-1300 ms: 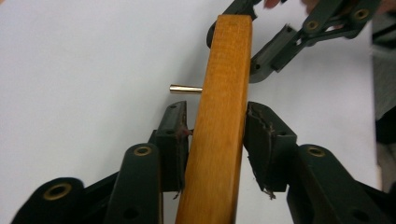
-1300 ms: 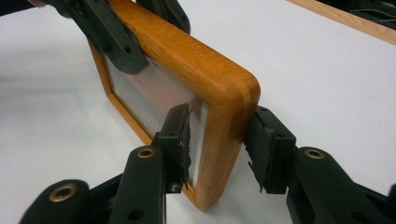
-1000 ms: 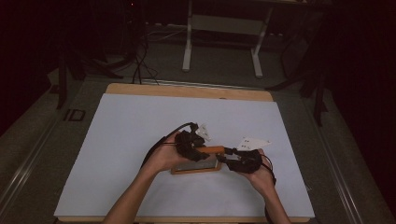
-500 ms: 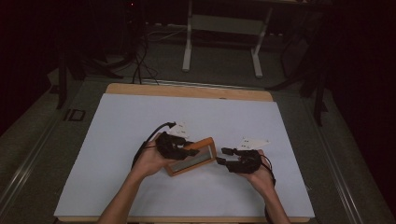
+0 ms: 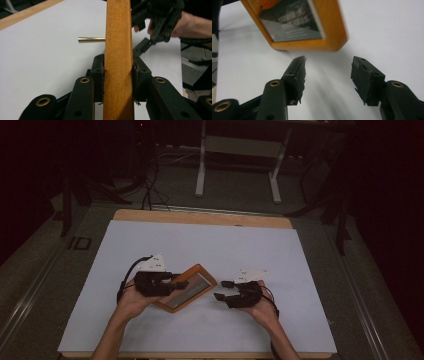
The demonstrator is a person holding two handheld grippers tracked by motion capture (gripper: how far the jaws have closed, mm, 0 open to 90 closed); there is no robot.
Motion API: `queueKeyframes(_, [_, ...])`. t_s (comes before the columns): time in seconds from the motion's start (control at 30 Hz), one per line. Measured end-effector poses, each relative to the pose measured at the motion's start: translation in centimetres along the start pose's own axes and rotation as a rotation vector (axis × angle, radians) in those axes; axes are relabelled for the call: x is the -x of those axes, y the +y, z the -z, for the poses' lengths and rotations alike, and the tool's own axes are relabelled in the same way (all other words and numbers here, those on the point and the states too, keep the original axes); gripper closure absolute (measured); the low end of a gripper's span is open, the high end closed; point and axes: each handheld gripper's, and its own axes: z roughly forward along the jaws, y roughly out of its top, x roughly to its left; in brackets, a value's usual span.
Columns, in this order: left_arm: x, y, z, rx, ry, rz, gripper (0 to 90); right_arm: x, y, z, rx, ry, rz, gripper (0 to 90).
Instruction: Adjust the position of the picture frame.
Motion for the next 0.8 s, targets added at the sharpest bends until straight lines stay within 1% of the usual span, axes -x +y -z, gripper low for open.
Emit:
queueKeyframes(0.03, [0.0, -0.2, 0.3, 0.006, 0.001, 0.004, 69.0, -0.4, 0.3, -0.8, 0.001, 0.024, 0.005, 44.3])
queueKeyframes(0.07, [0.0, -0.5, 0.8, 0.013, 0.006, 0.005, 69.0, -0.5, 0.4, -1.2, 0.005, 0.036, 0.005, 44.2])
queueKeyframes(0.17, [0.1, -1.0, 1.5, 0.02, 0.017, 0.006, 68.9, -1.2, 0.8, -2.5, 0.005, 0.051, 0.005, 44.2])
queueKeyframes(0.2, [0.1, -1.0, 1.5, 0.02, 0.017, 0.006, 68.9, -1.2, 0.8, -2.5, 0.005, 0.051, 0.005, 44.2])
queueKeyframes(0.23, [0.1, -1.4, 2.1, 0.024, 0.03, 0.01, 68.9, -1.6, 1.1, -3.4, 0.016, 0.074, 0.005, 44.2])
queueKeyframes(0.27, [0.1, -1.4, 2.1, 0.024, 0.03, 0.01, 68.9, -1.6, 1.1, -3.4, 0.016, 0.074, 0.005, 44.2])
queueKeyframes(0.3, [0.1, -1.4, 2.1, 0.024, 0.03, 0.01, 68.9, -1.8, 1.3, -3.7, 0.02, 0.086, 0.003, 44.2])
queueKeyframes(0.33, [0.0, -2.0, 2.9, 0.028, 0.046, 0.021, 68.8, -2.2, 1.6, -4.4, 0.033, 0.105, 0.002, 44.2])
queueKeyframes(0.37, [0.0, -2.3, 3.3, 0.032, 0.052, 0.027, 68.8, -2.4, 1.8, -4.6, 0.035, 0.112, 0.003, 44.3])
queueKeyframes(0.43, [-0.2, -2.9, 4.1, 0.025, 0.063, 0.038, 68.6, -2.8, 2.3, -5.3, 0.043, 0.124, 0.009, 45.2])
queueKeyframes(0.53, [-0.5, -3.8, 5.2, 0.003, 0.086, 0.048, 68.4, -3.2, 2.9, -6.1, 0.059, 0.14, 0.001, 46.8])
queueKeyframes(0.63, [-0.9, -4.9, 6.1, 0.0, 0.075, 0.073, 68.3, -3.6, 3.6, -6.8, 0.079, 0.162, -0.01, 47.9])
queueKeyframes(0.73, [-1.3, -5.9, 6.9, -0.013, 0.072, 0.104, 68.0, -3.9, 4.2, -7.7, 0.092, 0.181, -0.008, 49.4])
queueKeyframes(0.8, [-1.6, -6.5, 7.2, -0.011, 0.067, 0.124, 67.8, -4.2, 4.6, -8.3, 0.095, 0.187, -0.002, 53.1])
